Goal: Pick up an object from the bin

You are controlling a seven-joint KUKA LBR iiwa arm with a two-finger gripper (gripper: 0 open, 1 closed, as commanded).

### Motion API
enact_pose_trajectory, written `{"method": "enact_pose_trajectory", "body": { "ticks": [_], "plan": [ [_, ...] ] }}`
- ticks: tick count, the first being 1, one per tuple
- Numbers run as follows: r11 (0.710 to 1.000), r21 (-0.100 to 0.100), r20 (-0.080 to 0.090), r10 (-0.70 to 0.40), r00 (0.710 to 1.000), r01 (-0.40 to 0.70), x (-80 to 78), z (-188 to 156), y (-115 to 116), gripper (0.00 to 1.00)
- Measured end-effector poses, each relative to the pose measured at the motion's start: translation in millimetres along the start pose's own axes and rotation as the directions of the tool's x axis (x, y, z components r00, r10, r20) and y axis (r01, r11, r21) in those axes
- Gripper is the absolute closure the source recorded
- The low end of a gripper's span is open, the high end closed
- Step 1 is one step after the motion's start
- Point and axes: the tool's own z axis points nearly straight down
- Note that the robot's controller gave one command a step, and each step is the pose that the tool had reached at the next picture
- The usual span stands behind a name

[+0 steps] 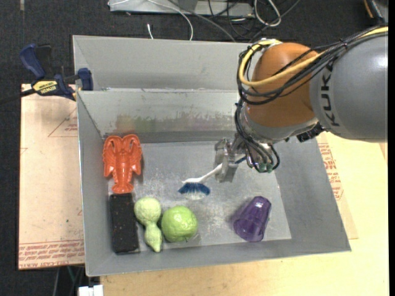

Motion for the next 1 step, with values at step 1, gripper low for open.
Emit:
{"method": "enact_pose_trajectory", "body": {
  "ticks": [1],
  "plan": [
    [0.973,0.001,0.006,-0.23,0.973,0.23,-54.9,-5.7,-2.6,1.0]
  ]
}}
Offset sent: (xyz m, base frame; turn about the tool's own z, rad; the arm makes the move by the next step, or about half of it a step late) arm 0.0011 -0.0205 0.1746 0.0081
